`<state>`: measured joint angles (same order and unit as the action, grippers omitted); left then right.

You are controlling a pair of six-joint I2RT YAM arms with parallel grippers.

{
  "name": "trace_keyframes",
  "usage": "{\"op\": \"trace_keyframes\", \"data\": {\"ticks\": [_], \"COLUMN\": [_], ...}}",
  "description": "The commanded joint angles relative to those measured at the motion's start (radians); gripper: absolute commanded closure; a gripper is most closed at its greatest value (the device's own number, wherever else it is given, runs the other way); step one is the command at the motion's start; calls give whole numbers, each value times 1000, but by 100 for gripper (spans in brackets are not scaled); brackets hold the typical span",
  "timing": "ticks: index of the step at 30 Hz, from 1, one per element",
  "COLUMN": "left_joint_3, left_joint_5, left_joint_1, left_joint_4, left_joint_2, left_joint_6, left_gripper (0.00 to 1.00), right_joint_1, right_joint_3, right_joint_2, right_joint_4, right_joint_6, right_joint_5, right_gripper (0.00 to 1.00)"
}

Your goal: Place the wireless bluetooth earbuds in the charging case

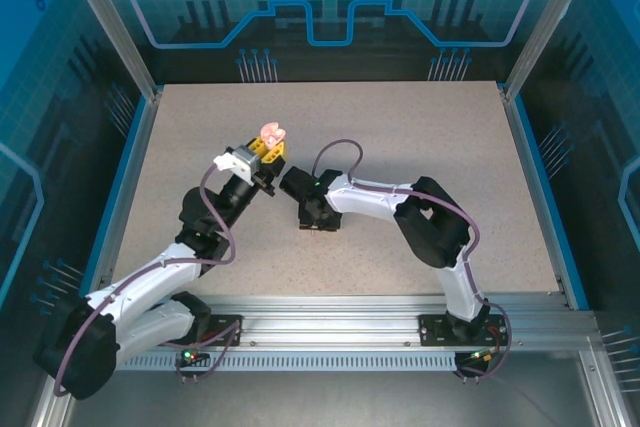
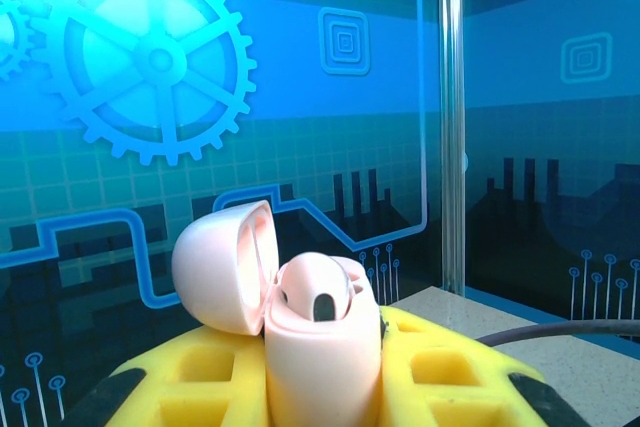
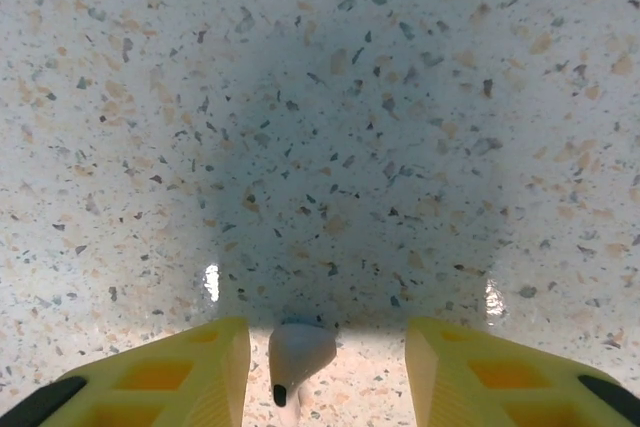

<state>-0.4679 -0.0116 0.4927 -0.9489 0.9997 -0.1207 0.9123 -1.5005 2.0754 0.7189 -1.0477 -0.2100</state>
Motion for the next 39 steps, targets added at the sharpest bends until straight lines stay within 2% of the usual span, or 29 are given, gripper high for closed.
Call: {"op": "trace_keyframes", "data": {"ticks": [1, 20, 24, 30, 39], "left_joint_3": [19, 27, 28, 26, 29], "left_joint_5": [-10, -10, -10, -8, -7], "left_joint_1": [-9, -13, -13, -14, -13], "left_joint_4": [-48, -51, -51, -57, -57], "left_joint_2": [-19, -27, -27, -25, -30], "left_joint_6": [25, 27, 29, 29, 31], "left_gripper": [100, 100, 100, 100, 100], "right_joint_1": [16, 18, 24, 36, 57], "right_joint_3": [-30, -43, -45, -48, -53], "right_joint_2": [33, 65, 62, 57, 65], "right_joint_4": [32, 21, 19, 36, 63], "right_joint_6": [-20, -26, -28, -60, -114], "right_joint_5": [-22, -5, -1, 1, -11], "right_gripper": [56, 68, 67, 60, 63]}}
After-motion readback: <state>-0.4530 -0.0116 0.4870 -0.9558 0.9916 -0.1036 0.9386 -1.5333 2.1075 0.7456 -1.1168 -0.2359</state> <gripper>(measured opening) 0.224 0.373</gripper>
